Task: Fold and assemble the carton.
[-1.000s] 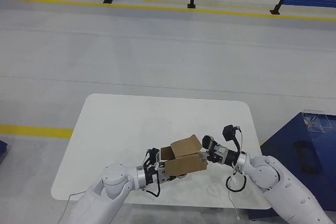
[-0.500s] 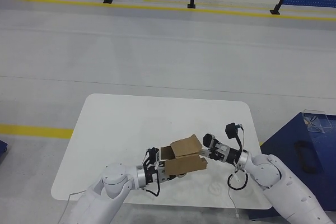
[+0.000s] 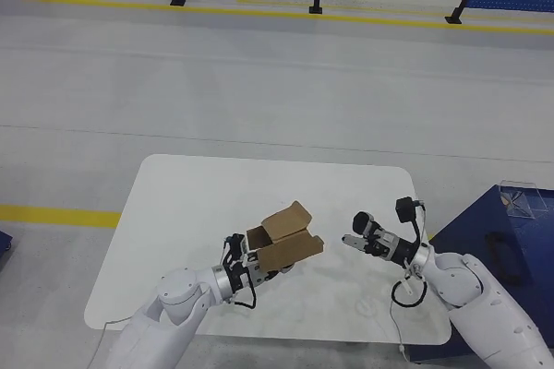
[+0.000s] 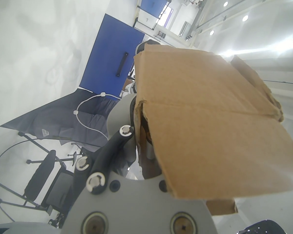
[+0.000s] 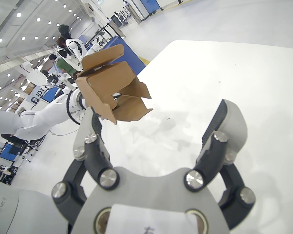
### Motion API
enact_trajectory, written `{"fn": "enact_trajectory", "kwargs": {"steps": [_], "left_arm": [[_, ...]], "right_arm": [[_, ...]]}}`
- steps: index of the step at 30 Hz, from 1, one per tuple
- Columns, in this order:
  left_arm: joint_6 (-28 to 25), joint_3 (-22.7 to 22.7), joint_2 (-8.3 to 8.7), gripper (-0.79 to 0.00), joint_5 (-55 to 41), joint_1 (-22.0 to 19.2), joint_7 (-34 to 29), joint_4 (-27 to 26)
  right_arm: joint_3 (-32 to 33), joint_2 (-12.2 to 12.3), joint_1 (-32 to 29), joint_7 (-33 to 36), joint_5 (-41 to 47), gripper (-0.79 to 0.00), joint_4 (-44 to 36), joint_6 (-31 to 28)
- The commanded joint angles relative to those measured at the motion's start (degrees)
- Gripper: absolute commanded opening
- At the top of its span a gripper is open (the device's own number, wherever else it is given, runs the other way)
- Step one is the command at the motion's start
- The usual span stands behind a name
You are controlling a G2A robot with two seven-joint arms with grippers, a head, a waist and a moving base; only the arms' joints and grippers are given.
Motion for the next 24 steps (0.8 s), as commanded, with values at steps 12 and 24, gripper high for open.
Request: {"fn": "enact_trajectory", "kwargs": {"steps": [12, 24], "left_arm": [[-0.9, 0.4, 0.11, -0.785, 2.2, 0.9, -0.3, -1.6], [-0.4, 1.1, -0.02, -0.785, 2.3, 0.8, -0.8, -1.9]], "right_arm": [[-5.1, -2.6, 2.0, -4.3, -10.8, 0.0, -0.9, 7.5], [-8.1, -4.9, 4.3, -7.0, -13.0, 0.0, 1.1, 7.8]]}}
